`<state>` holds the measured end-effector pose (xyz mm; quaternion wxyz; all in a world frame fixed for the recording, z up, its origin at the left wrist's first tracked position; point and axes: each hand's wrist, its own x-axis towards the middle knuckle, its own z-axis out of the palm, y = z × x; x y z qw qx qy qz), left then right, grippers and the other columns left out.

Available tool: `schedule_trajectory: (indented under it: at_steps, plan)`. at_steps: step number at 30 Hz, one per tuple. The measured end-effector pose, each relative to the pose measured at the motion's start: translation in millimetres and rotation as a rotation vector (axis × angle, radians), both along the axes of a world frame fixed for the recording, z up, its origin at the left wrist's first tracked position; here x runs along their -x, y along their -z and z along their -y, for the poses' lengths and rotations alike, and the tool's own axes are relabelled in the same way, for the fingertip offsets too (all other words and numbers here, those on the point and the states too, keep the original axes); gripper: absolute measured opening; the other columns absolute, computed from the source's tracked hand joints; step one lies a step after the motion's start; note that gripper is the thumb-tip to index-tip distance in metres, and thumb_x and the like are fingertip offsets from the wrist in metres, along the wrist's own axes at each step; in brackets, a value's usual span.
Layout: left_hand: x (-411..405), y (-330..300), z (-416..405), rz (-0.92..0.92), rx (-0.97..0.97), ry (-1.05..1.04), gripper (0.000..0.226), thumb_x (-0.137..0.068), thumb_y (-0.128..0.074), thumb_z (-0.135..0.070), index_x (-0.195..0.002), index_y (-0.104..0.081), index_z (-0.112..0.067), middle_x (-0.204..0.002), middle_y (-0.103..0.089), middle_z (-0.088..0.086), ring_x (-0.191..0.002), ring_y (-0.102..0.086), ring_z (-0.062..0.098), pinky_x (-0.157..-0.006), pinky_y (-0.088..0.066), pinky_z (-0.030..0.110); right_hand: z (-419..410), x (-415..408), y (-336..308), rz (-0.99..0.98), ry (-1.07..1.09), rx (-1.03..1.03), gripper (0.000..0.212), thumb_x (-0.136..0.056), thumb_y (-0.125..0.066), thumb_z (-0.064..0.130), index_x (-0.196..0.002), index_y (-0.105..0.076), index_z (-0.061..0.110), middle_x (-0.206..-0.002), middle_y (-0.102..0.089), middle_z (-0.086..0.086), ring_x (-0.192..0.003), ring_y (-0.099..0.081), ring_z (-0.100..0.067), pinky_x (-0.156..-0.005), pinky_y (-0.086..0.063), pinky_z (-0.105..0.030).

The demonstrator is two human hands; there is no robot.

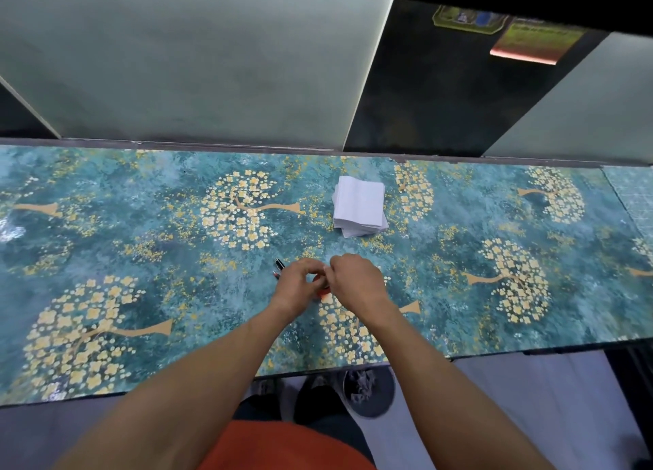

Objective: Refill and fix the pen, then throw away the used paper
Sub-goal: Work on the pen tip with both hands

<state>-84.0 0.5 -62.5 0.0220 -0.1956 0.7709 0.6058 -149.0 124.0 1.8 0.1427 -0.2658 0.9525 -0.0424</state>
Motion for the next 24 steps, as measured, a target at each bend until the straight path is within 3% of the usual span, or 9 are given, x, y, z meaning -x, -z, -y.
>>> schedule_trajectory:
  at_steps: [4, 11, 17, 24]
  plan:
    - [0.9, -0.1, -2.2, -0.017, 0.049, 0.001, 0.014, -0.085, -0.075, -0.002, -0.092, -0.081, -0.012, -0.105, -0.074, 0.005, -0.102, -0.069, 0.024, -0.095, -0.053, 0.041, -3.9, 4.2, -1.0, 0.004, -0.055, 0.009, 0.026, -0.104, -0.047, 0.035, -0.101, -0.062, 0.014, -0.098, -0.065, -0.01, -0.09, -0.065, -0.036, -0.063, -0.036, -0.036]
    - [-1.3, -2.9, -5.9, 0.01, 0.029, -0.025, 0.012, -0.087, -0.073, 0.0, -0.092, -0.08, -0.008, -0.108, -0.072, 0.007, -0.103, -0.068, 0.024, -0.095, -0.055, 0.047, -2.6, 8.0, 3.1, -0.03, -0.129, -0.032, 0.022, -0.104, -0.05, 0.029, -0.103, -0.063, 0.011, -0.099, -0.067, -0.011, -0.089, -0.067, -0.036, -0.061, -0.036, -0.037]
    - [-2.4, -5.1, -8.1, 0.016, 0.016, -0.046, 0.013, -0.09, -0.072, -0.005, -0.101, -0.08, -0.006, -0.112, -0.07, 0.009, -0.105, -0.067, 0.025, -0.096, -0.053, 0.041, -6.6, 9.4, 4.4, -0.018, -0.139, 0.032, 0.033, -0.105, -0.044, 0.044, -0.103, -0.062, 0.015, -0.099, -0.066, -0.009, -0.089, -0.065, -0.035, -0.063, -0.037, -0.037]
    - [-3.1, -0.9, -9.9, 0.029, 0.066, -0.056, 0.012, -0.088, -0.074, -0.006, -0.098, -0.078, -0.011, -0.107, -0.068, 0.003, -0.102, -0.064, 0.014, -0.092, -0.045, 0.024, -8.4, 13.8, 2.1, 0.001, -0.19, 0.027, 0.022, -0.104, -0.05, 0.034, -0.105, -0.061, 0.015, -0.101, -0.066, -0.009, -0.09, -0.065, -0.034, -0.063, -0.038, -0.037]
